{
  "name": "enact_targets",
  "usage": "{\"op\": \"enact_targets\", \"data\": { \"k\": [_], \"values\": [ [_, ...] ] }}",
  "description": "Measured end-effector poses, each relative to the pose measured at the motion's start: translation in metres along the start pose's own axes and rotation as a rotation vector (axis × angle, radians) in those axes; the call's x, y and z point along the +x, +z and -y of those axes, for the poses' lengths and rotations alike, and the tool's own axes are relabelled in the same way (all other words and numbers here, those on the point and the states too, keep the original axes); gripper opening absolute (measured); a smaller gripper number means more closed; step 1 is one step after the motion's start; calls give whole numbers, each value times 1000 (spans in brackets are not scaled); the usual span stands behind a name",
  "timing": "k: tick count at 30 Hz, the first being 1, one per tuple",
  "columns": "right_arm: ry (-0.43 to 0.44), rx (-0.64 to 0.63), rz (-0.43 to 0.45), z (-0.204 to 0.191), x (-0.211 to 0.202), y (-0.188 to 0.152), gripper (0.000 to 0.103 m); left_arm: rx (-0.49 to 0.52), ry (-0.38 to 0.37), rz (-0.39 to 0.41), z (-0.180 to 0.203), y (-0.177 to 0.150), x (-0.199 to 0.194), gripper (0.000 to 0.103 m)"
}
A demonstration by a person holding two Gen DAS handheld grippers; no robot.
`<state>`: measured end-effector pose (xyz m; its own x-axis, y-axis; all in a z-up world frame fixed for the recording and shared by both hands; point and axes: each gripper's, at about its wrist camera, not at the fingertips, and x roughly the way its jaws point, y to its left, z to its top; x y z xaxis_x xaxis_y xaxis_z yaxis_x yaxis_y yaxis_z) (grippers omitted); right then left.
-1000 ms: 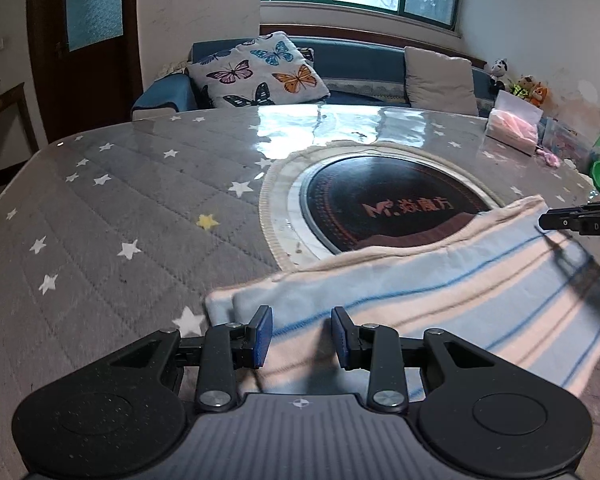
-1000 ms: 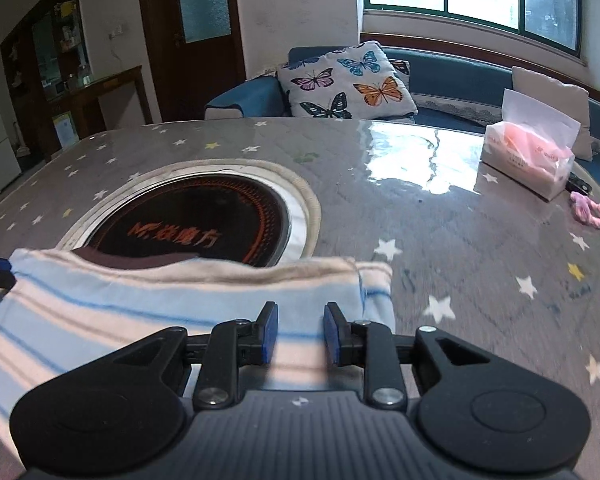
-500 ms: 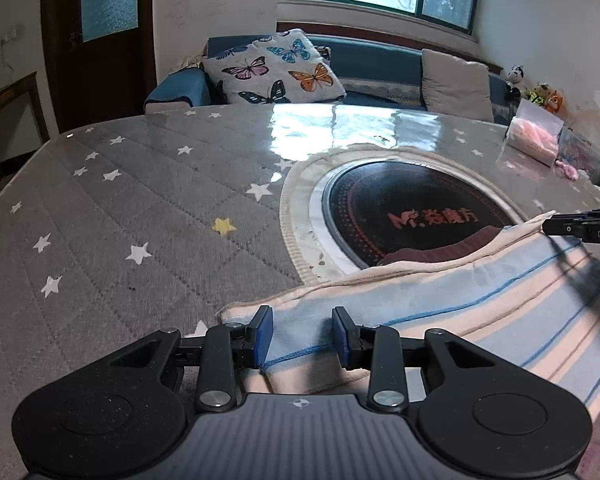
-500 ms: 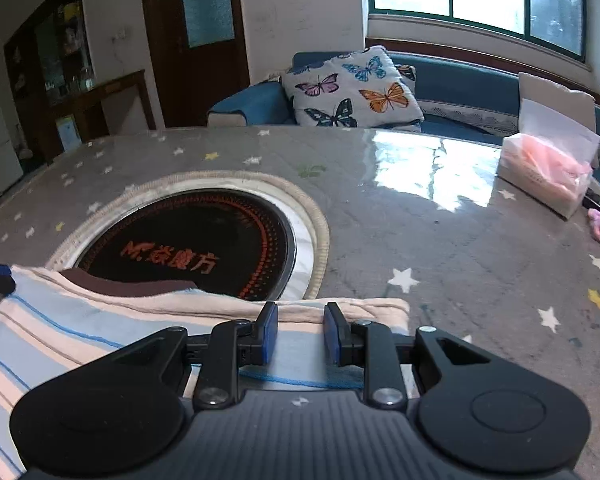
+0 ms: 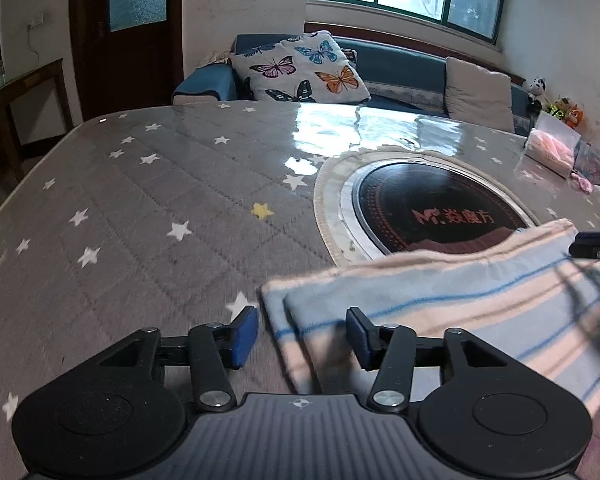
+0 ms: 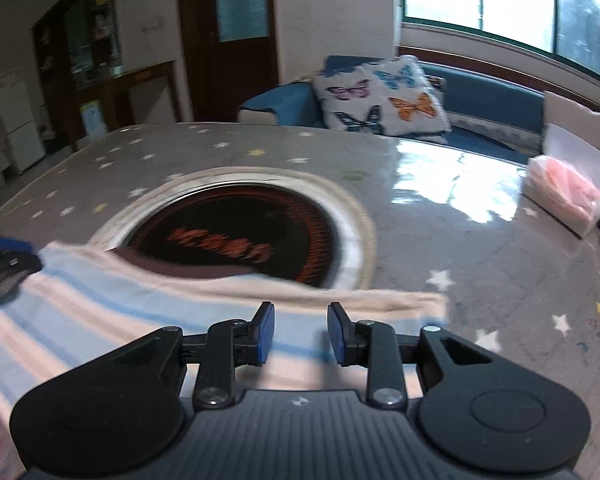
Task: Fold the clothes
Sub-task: 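Grasp the folded shirt corner with the left gripper and straighten it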
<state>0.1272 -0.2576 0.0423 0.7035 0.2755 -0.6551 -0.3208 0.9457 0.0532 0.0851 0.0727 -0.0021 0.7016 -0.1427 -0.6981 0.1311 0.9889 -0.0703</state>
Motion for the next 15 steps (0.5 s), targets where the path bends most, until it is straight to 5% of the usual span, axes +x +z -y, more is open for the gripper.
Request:
{"op": "enact_targets", "data": {
  "k": [1,15],
  "values": [
    [23,-15,-6,-7,-4,-3,43,4,-4,-2,1,-3,-4,59],
    [196,-250,-67,-94,-40,-46,49,73,-42,-23,4,-72,-74,80]
  ]
}}
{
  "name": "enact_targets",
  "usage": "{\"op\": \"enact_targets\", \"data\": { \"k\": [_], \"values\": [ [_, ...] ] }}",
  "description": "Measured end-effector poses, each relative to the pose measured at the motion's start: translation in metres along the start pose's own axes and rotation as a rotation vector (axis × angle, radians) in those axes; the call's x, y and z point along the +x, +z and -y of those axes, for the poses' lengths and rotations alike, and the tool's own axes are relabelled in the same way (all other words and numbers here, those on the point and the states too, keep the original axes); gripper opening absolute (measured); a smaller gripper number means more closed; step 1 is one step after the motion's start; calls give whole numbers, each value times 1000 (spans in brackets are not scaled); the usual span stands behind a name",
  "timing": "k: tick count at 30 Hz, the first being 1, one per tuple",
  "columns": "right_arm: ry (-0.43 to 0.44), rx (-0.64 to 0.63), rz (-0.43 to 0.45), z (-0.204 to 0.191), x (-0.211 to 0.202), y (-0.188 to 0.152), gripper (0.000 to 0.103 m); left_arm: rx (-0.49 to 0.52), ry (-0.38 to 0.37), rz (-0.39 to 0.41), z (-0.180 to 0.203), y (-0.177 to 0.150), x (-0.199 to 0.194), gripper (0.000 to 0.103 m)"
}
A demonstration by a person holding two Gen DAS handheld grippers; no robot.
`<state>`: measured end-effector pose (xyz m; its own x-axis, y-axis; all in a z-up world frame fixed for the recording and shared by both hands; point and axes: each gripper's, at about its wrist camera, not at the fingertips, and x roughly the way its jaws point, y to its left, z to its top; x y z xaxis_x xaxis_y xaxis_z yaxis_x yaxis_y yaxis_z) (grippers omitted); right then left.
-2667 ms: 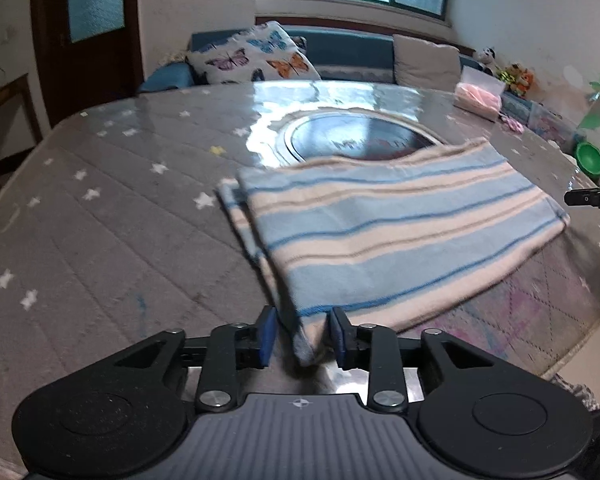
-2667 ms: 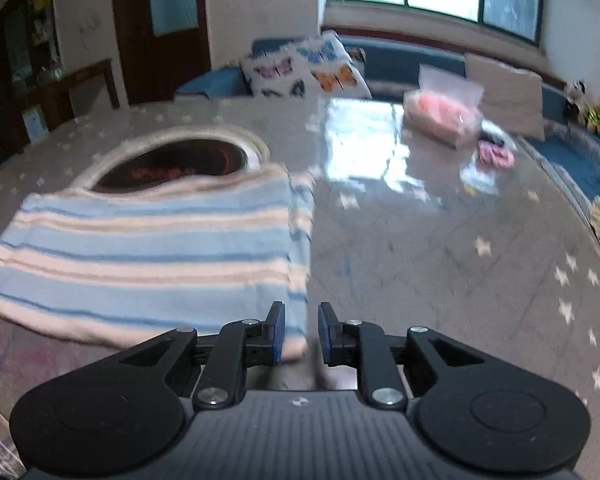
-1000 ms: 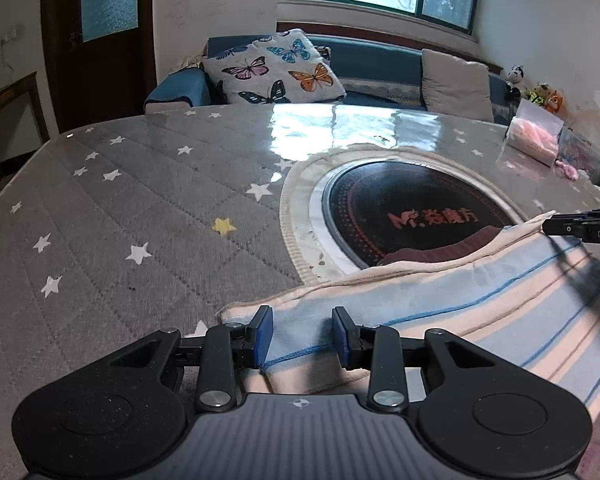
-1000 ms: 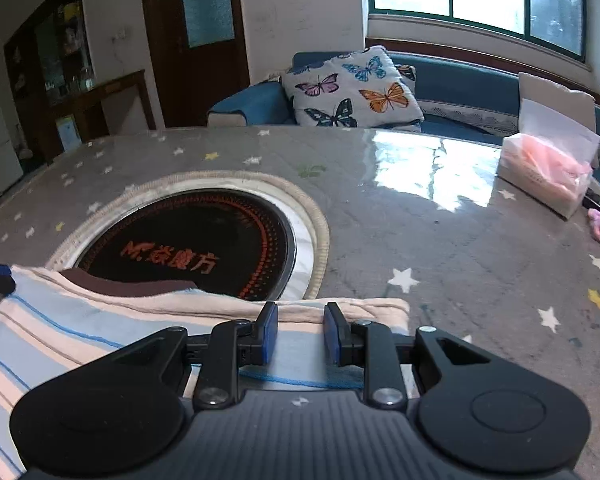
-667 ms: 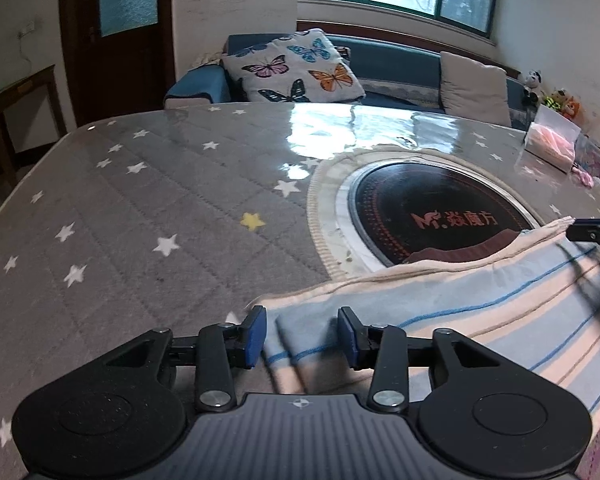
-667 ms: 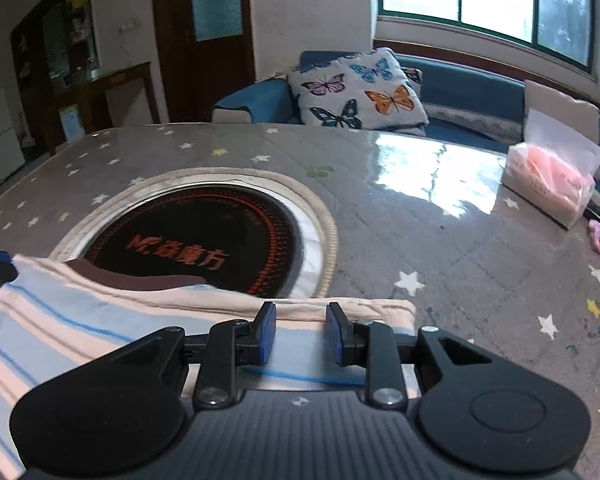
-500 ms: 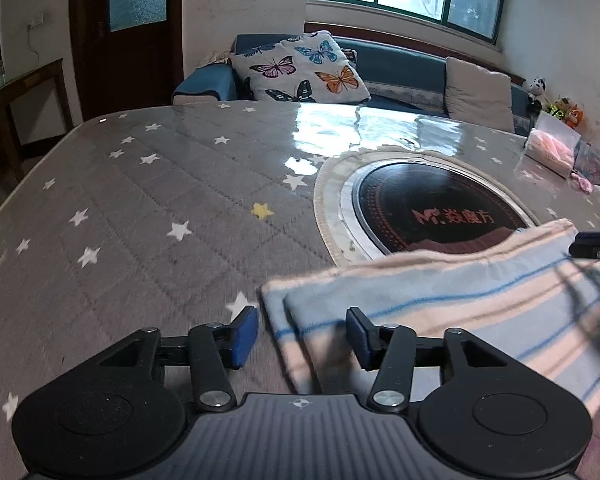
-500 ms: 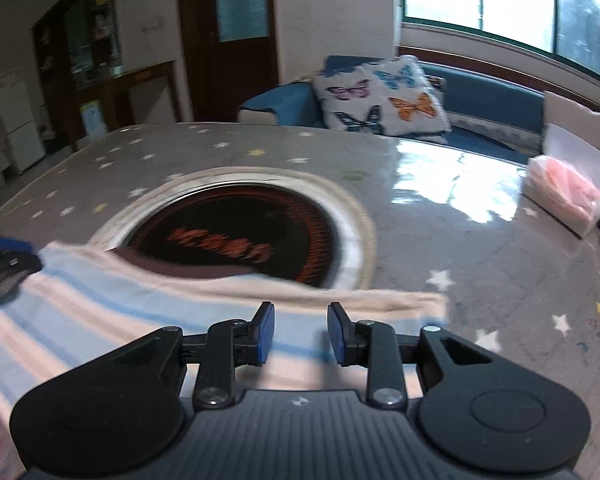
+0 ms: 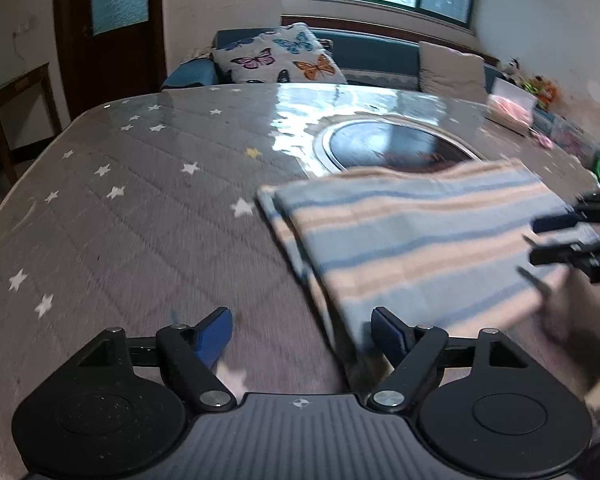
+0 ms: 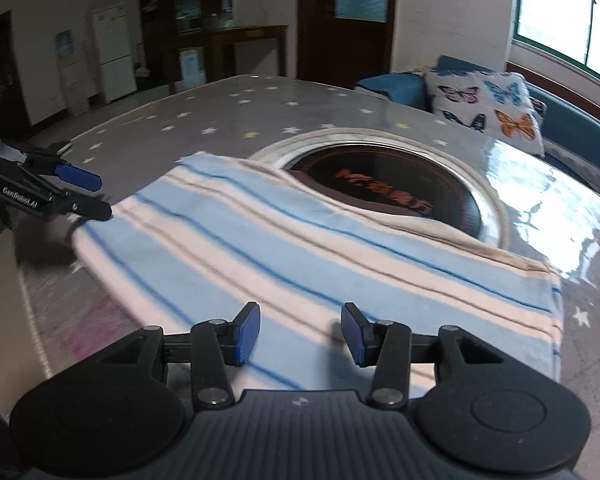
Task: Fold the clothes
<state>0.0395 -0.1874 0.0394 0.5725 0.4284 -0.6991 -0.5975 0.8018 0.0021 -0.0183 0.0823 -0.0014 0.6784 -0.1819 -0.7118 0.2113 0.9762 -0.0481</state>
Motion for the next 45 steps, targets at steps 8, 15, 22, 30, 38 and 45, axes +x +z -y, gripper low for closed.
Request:
{"op": "enact_targets", "data": {
  "k": [8,15,22,30,38,45],
  "values": [
    [40,-80,1,-31,3,1,52,140,-21,23,15,-31,-21,67],
    [48,-102,3,-43,10,6,52,193,-64,61,26,-33,-15,14],
    [49,-112,-37,-48,20,2,52,310,-40,102,33,-41,-24,8],
    [44,-158,-42,-56,18,7,52,246,-4,73,13,-42,-27,10],
    [161,-283,25,-98,19,32,52,-19,39,57,-26,-23,-23,44],
    [227,-420,57,-146,35,46,52,-170,14,82,-44,-6,-16,54]
  ]
}}
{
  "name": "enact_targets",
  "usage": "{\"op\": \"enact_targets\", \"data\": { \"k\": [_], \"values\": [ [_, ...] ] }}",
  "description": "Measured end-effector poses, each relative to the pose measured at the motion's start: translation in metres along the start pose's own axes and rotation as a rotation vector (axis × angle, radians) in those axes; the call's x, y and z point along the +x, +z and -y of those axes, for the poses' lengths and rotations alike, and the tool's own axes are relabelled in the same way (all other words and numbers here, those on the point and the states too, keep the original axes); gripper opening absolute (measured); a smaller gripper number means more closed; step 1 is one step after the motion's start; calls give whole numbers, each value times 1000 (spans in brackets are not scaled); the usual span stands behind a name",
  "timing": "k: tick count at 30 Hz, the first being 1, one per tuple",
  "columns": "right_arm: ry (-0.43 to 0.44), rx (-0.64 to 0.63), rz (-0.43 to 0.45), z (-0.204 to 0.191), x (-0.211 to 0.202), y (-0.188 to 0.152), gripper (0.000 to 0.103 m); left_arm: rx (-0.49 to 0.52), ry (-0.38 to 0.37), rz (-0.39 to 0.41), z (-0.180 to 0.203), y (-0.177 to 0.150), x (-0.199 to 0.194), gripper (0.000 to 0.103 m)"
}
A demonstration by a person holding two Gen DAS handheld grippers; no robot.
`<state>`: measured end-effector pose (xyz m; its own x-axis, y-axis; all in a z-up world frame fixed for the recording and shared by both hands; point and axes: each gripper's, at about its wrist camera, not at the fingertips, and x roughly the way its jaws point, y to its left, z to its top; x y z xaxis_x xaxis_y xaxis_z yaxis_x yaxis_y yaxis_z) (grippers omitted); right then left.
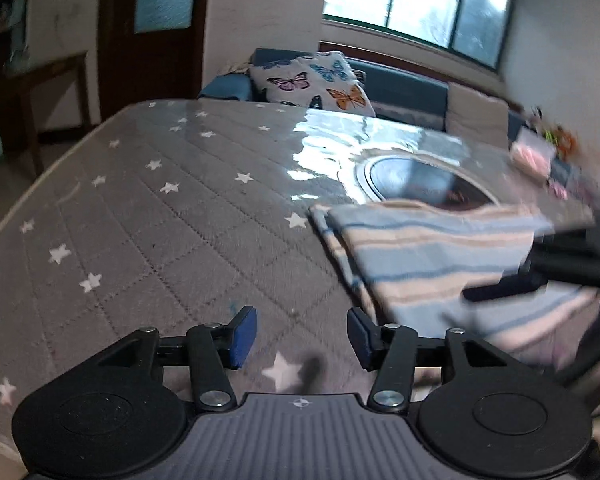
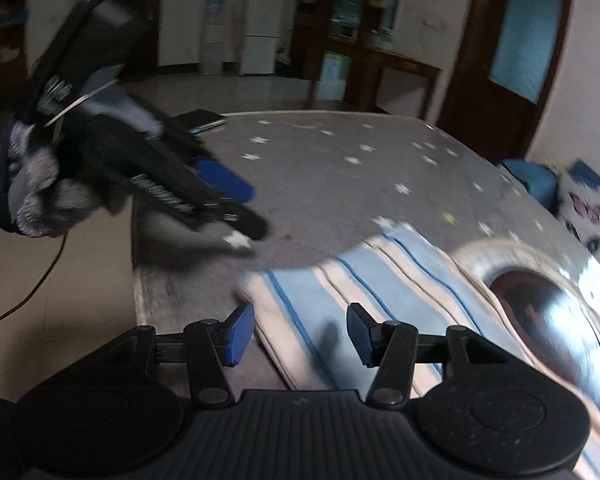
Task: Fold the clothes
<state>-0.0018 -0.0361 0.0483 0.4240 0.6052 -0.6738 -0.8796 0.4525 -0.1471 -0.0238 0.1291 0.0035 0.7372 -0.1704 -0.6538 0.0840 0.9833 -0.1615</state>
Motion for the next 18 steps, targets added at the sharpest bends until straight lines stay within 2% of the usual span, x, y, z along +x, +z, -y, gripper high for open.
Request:
{"op": "enact_targets", "data": {
  "k": [6,9,11,14,18],
  "values": [
    [-11,-95,-23,-24,20,4,48,-162,-70,-39,-11,14,17,60],
    [-25,-109,-31,-28,24,2,34,-233,-109,-53,-12,19,23,62],
    [-31,-89,-28,-26,24,3,20,-270,-127,-62,-11,22,26,64],
    [-10,-26,-13,-15,19,4,9,-326,-146,-87,-9,25,33,65],
    [20,62,21,1,7,6,7,-416,-160,-113,-8,27,42,66]
  ]
}}
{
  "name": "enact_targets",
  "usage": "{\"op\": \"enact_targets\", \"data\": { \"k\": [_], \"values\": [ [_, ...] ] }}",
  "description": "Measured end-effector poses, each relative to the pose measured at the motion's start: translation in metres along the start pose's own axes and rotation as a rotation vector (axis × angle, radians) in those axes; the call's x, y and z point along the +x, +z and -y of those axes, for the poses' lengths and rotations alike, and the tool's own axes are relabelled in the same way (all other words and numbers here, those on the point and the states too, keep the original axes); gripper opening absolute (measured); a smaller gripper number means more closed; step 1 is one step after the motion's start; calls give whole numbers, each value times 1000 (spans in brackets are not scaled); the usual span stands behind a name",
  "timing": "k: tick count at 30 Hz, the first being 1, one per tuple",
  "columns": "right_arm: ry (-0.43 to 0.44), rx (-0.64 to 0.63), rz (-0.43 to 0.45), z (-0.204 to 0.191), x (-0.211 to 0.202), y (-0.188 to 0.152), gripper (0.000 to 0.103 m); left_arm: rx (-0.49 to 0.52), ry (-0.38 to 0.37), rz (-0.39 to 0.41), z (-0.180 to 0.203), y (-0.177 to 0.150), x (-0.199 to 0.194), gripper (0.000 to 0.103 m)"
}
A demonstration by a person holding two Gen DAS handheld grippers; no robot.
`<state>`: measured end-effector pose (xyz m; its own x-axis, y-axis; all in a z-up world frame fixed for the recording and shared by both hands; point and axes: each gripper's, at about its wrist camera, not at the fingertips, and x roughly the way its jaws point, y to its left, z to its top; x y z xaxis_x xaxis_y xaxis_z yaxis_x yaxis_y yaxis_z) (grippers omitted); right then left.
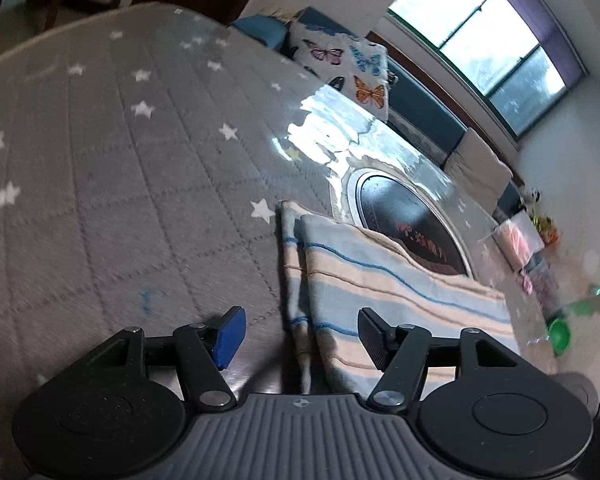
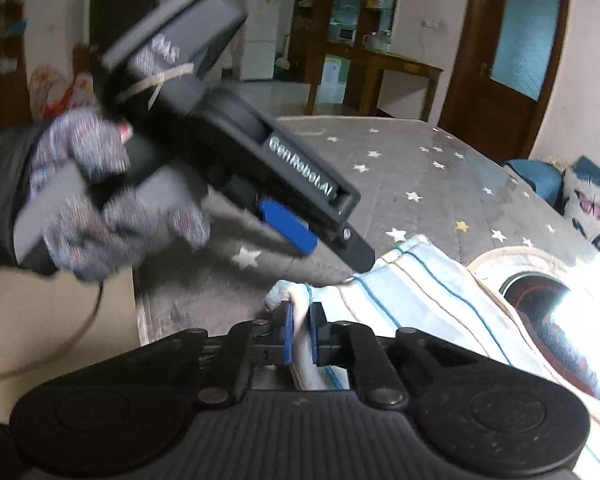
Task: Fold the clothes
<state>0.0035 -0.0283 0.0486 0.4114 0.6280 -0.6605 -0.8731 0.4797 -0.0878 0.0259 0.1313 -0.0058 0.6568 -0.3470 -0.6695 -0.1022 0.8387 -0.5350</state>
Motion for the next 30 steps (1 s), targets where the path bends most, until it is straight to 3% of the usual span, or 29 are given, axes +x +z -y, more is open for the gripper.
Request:
{"op": "enact_targets", "data": {
  "k": [12,14,16,18,23,26,30],
  "values": [
    [43,114,86,29,-27,-2,6,-145,-87,-57,3,6,19,62],
    [47,119,95,31,-30,-2,6,-160,-101,-55,1,7,22,55],
    [52,123,102,32,-33,-4,6,-174,-107,-66,-1,8,27,32],
    [56,129,108,32,-36,-7,6,-185,-121,-85,-3,6,32,20],
    [63,182,115,43,-43,-13,12,-170,-119,-80,-4,6,31,15],
    [19,221,114,59,-49,-20,22,-158,-122,-81,-3,7,31,15],
    [-108,290,70,91,-47,-36,25,-145,-134,-77,0,10,29,15]
  ]
}}
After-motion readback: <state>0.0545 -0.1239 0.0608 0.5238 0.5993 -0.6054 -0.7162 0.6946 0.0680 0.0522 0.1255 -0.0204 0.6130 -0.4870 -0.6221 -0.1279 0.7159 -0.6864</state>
